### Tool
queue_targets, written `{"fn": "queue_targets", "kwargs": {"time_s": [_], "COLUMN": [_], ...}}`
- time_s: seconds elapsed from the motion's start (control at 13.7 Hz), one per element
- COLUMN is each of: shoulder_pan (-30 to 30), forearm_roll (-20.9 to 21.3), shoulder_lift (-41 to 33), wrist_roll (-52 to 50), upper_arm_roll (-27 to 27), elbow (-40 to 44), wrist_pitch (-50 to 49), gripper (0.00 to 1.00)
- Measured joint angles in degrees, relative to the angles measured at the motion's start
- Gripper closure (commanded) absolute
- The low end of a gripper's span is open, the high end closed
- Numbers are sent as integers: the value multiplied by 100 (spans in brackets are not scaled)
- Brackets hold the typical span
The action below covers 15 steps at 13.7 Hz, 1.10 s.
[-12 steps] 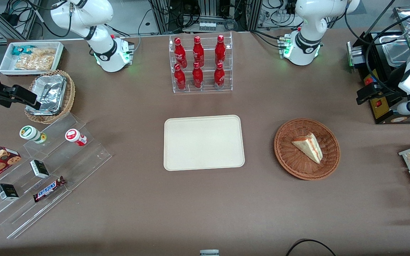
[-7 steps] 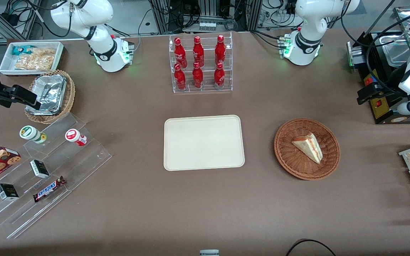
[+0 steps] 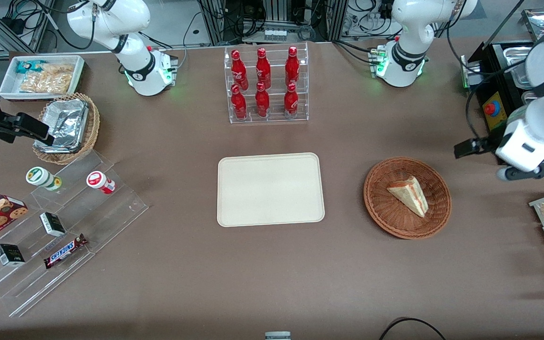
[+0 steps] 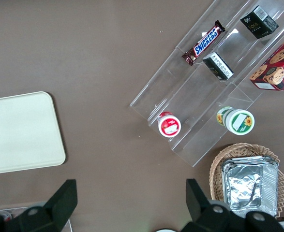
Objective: Place sandwich from basket to tray
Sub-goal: 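Move the left gripper down over the sandwich in the wicker basket, then close the left gripper on the wrapped sandwich's edge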
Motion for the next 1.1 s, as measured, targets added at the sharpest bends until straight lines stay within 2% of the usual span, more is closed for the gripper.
{"fn": "queue_targets", "kwargs": {"time_s": [0.51,0.8,1.1], "shoulder_pan": [-8,-3,-3], "forearm_roll": [2,2,2], "shoulder_lift": [-40,7,436], "wrist_roll": [-3547,-4017,-4062], "upper_arm_roll": [-539,-592,-591], "elbow": [-2292,-2540,-2636], "wrist_pitch": [3190,3335,3991], "gripper": [0,0,0]}}
